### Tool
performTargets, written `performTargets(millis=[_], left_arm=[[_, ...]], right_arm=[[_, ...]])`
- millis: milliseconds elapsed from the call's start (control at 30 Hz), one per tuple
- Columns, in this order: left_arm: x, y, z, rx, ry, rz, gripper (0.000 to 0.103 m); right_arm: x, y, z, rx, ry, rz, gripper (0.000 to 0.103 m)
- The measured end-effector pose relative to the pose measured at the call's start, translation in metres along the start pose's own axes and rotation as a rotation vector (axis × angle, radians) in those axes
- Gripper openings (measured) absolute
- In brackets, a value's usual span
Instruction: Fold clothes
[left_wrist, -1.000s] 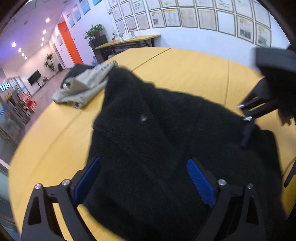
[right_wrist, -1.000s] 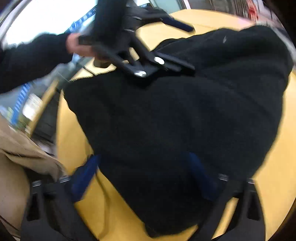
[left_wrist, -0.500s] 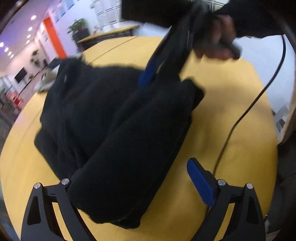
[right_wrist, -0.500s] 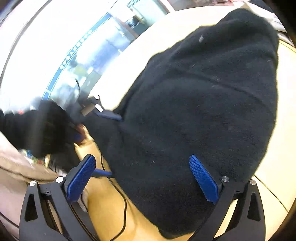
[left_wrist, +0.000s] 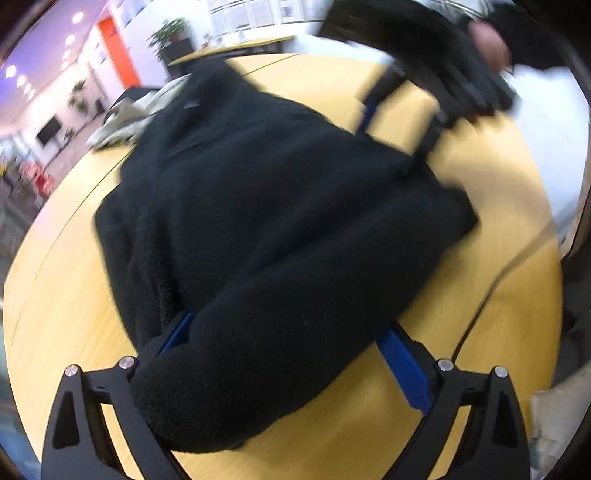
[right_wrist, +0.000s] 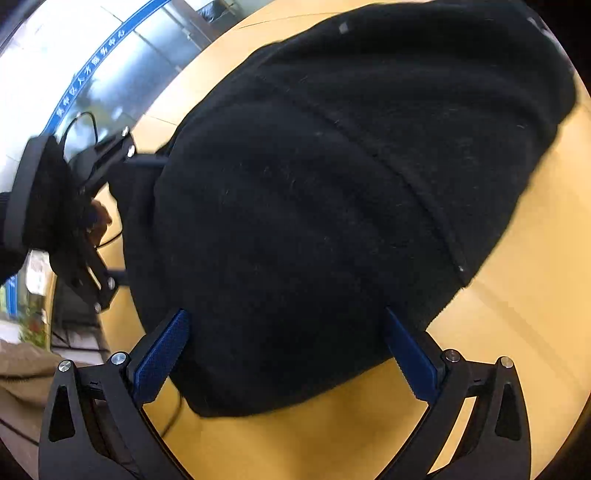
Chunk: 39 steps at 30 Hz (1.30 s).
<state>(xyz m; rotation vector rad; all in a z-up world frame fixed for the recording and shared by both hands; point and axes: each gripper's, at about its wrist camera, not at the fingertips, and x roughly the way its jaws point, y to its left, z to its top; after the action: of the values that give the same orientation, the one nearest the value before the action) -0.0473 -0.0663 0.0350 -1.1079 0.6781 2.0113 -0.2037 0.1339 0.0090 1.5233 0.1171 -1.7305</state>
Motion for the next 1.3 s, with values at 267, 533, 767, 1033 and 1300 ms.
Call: performTargets(millis=[267, 533, 767, 1033, 1300], left_arm=[[-0.065, 0.061, 0.021, -0.377, -0.154, 0.084, 0.098], [0.005, 0.106, -0.03, -0.696, -0.03, -0.057, 0.103], [0.036, 0.128, -0.06, -0.846, -0.051, -0.327, 0.103], [0.047, 0.134, -0.059, -0.88, -0.039, -0.427, 0.103], [0.056, 0.126, -0.045, -1.007, 0.12, -0.552, 0.097]], right_arm=[[-0.013, 0.008, -0.013, 0.149, -0.094, 0.002, 0.103], [-0.052, -0.017, -0.029, 0.27, -0.211, 0.034, 0.103], [-0.039, -0.066, -0.016, 0.419, -0.238, 0.1, 0.103], [0.0, -0.077, -0.003, 0.524, -0.246, 0.157, 0.103], [0.004, -0.025, -0.004, 0.414, -0.235, -0.073, 0.066]])
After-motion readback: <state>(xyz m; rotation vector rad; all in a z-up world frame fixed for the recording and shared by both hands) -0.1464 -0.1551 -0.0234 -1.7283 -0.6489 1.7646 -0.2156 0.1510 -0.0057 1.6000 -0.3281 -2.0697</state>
